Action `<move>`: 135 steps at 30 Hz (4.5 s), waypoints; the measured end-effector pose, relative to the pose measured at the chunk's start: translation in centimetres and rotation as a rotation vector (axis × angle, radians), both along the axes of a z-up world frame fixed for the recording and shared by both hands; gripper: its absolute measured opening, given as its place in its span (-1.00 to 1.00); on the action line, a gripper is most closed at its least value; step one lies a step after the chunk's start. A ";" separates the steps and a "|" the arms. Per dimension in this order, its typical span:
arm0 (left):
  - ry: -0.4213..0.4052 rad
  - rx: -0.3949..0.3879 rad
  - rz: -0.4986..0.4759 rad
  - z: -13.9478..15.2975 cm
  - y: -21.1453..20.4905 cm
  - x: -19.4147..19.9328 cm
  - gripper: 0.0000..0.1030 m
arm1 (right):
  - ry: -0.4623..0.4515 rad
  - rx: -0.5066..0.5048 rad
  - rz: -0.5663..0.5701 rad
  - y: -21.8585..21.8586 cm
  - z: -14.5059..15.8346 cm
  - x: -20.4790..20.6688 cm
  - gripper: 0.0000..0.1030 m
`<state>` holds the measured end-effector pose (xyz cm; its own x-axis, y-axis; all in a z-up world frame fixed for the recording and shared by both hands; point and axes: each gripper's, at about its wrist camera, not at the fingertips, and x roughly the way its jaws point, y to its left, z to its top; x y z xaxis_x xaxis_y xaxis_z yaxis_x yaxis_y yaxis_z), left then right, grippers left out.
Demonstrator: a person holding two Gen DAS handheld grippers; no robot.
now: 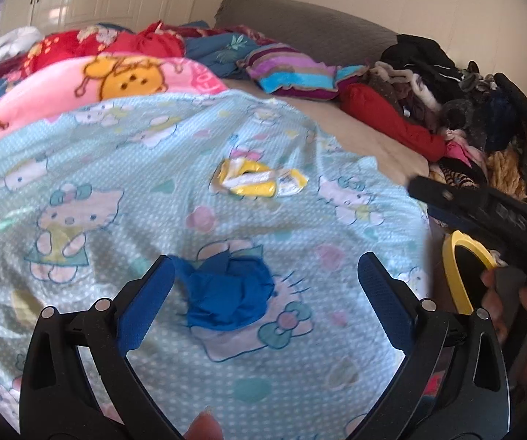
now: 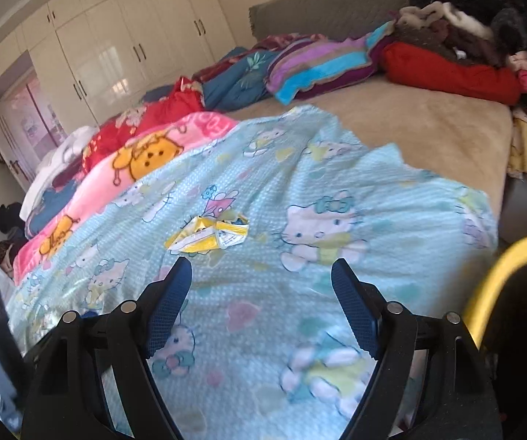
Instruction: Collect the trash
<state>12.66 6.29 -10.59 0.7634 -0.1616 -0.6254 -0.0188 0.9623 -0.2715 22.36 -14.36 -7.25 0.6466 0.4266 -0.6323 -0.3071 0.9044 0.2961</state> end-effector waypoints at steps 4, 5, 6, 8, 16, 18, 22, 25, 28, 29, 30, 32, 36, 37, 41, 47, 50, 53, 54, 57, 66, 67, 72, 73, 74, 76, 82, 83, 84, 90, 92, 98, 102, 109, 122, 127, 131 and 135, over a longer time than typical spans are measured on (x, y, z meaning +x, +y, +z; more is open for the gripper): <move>0.037 -0.018 0.000 -1.4 0.4 0.4 0.56 | 0.063 0.029 0.008 2.2 -1.8 2.9 0.48; 0.046 -0.025 -0.001 -1.8 0.4 0.4 0.50 | 0.078 0.039 0.008 2.5 -2.3 3.6 0.48; 0.061 -0.028 -0.004 -2.3 0.4 0.5 0.45 | 0.092 0.037 0.002 3.1 -2.8 4.4 0.48; 0.079 -0.028 -0.008 -3.0 0.2 0.5 0.36 | 0.101 0.021 0.000 3.9 -3.4 5.5 0.48; 0.099 -0.002 -0.013 -4.5 -0.4 0.6 0.09 | 0.154 -0.002 0.010 7.2 -6.2 9.3 0.48; 0.100 -0.003 -0.008 -4.8 -0.3 0.6 0.04 | 0.164 0.032 0.017 7.7 -6.4 10.0 0.47; 0.099 -0.002 -0.004 -4.9 -0.2 0.6 -0.02 | 0.218 0.069 0.058 8.6 -7.5 11.3 -0.30; 0.101 -0.004 0.000 -5.0 -0.1 0.5 -0.14 | 0.199 0.111 0.070 8.2 -7.2 10.2 -0.34; 0.102 -0.027 0.011 -5.1 0.3 0.5 -0.43 | 0.143 0.079 0.082 7.6 -6.5 7.9 -0.34; 0.102 -0.038 0.016 -5.1 0.6 0.5 -0.52 | 0.131 0.072 0.079 7.3 -6.3 7.3 -0.34; 0.102 -0.052 0.023 -5.1 0.8 0.4 -0.56 | 0.121 0.069 0.072 6.9 -6.0 6.7 -0.34; 0.102 -0.074 0.032 -5.0 1.3 0.4 -0.71 | 0.102 0.070 0.045 5.6 -5.4 5.3 -0.34; 0.075 -0.071 0.023 -4.0 1.1 -0.2 -0.87 | 0.087 0.091 -0.022 2.6 -4.2 3.1 -0.34; 0.067 -0.069 0.018 -3.7 0.8 -0.4 -0.88 | 0.073 0.090 -0.037 1.7 -3.7 2.3 -0.34; 0.034 -0.070 -0.001 -2.3 0.0 -0.8 -0.90 | 0.034 0.094 -0.071 -0.8 -2.4 -0.1 -0.34; -0.024 -0.068 -0.049 0.3 -2.0 -1.0 -0.91 | 0.026 0.112 -0.138 -4.8 -1.5 -3.5 -0.34; -0.047 -0.069 -0.074 1.3 -3.1 -1.3 -0.91 | 0.014 0.109 -0.166 -6.5 -0.9 -4.6 -0.34; -0.063 -0.067 -0.103 2.2 -4.4 -1.4 -0.91 | -0.008 0.096 -0.184 -8.1 0.1 -5.4 -0.34; -0.065 -0.067 -0.110 2.4 -4.7 -1.5 -0.91 | -0.013 0.096 -0.190 -8.6 0.4 -5.6 -0.34; -0.080 -0.061 -0.138 3.1 -5.9 -1.8 -0.91 | -0.028 0.089 -0.217 -10.4 1.3 -6.2 -0.34; -0.104 -0.043 -0.213 4.3 -9.2 -2.7 -0.91 | -0.040 0.094 -0.308 -14.7 2.5 -7.5 -0.34; -0.105 -0.043 -0.222 4.4 -9.6 -2.8 -0.91 | -0.041 0.091 -0.322 -15.2 2.6 -7.7 -0.34; -0.110 -0.038 -0.268 4.9 -11.4 -3.0 -0.91 | -0.038 0.103 -0.390 -17.8 2.8 -8.8 -0.34; -0.111 -0.040 -0.280 5.1 -12.0 -3.0 -0.91 | -0.036 0.107 -0.404 -18.2 2.8 -9.0 -0.34; -0.114 -0.039 -0.291 5.2 -12.4 -3.0 -0.91 | -0.033 0.113 -0.422 -18.8 2.7 -9.1 -0.34; -0.120 -0.032 -0.321 5.4 -13.7 -2.9 -0.91 | -0.029 0.116 -0.458 -20.0 2.6 -9.5 -0.34; -0.133 -0.015 -0.407 6.0 -17.6 -2.8 -0.91 | -0.026 0.114 -0.546 -23.4 2.6 -10.6 -0.34; -0.134 -0.011 -0.423 6.0 -18.3 -2.7 -0.91 | -0.026 0.108 -0.556 -23.9 2.5 -10.7 -0.34; -0.134 -0.007 -0.432 6.1 -18.8 -2.7 -0.91 | -0.027 0.104 -0.569 -24.5 2.5 -10.9 -0.34; -0.120 0.009 -0.499 5.9 -22.3 -2.1 -0.91 | -0.032 0.077 -0.629 -27.2 2.3 -11.8 -0.34; -0.117 0.013 -0.516 5.8 -23.3 -1.9 -0.91 | -0.031 0.063 -0.651 -28.2 2.2 -12.1 -0.34; -0.087 0.029 -0.565 5.1 -26.4 -1.0 -0.91 | -0.002 0.075 -0.694 -30.6 1.2 -12.7 -0.33; -0.056 0.041 -0.601 4.0 -28.2 0.1 -0.91 | 0.040 0.087 -0.710 -31.6 0.4 -12.7 -0.27; -0.012 0.063 -0.643 2.3 -30.5 2.0 0.04 | 0.066 0.173 -0.771 -33.4 0.1 -13.7 0.18; -0.005 0.066 -0.549 3.4 -26.3 1.3 0.79 | -0.003 0.044 -0.671 -28.8 4.1 -17.1 0.67; -0.011 0.053 -0.491 4.5 -22.9 0.5 0.79 | -0.067 0.065 -0.596 -25.6 5.2 -18.5 0.87; -0.025 0.063 -0.436 5.2 -20.4 -0.1 0.79 | -0.081 0.034 -0.491 -22.5 5.6 -19.5 0.88; -0.046 0.071 -0.384 6.0 -17.8 -1.3 0.79 | -0.143 -0.015 -0.458 -20.2 5.9 -20.8 0.88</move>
